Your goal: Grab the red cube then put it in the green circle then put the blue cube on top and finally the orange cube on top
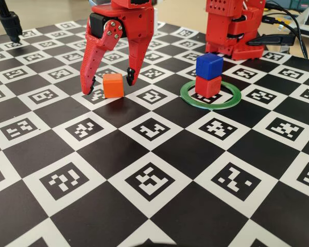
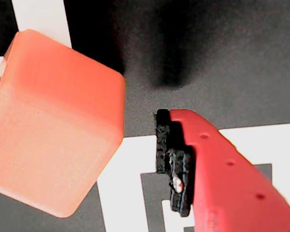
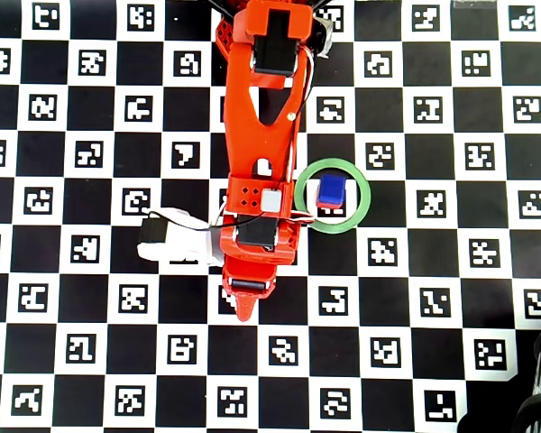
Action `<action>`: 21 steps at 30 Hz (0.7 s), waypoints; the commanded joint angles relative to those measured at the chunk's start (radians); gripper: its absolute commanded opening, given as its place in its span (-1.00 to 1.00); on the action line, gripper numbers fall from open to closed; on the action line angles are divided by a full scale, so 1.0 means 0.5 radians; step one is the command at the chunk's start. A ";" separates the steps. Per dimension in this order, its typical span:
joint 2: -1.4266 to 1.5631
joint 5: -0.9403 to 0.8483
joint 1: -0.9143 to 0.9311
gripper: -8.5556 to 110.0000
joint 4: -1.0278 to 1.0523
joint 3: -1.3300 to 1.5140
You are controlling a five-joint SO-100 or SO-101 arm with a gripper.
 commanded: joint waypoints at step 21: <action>0.015 0.433 -0.052 -0.15 -0.003 -0.117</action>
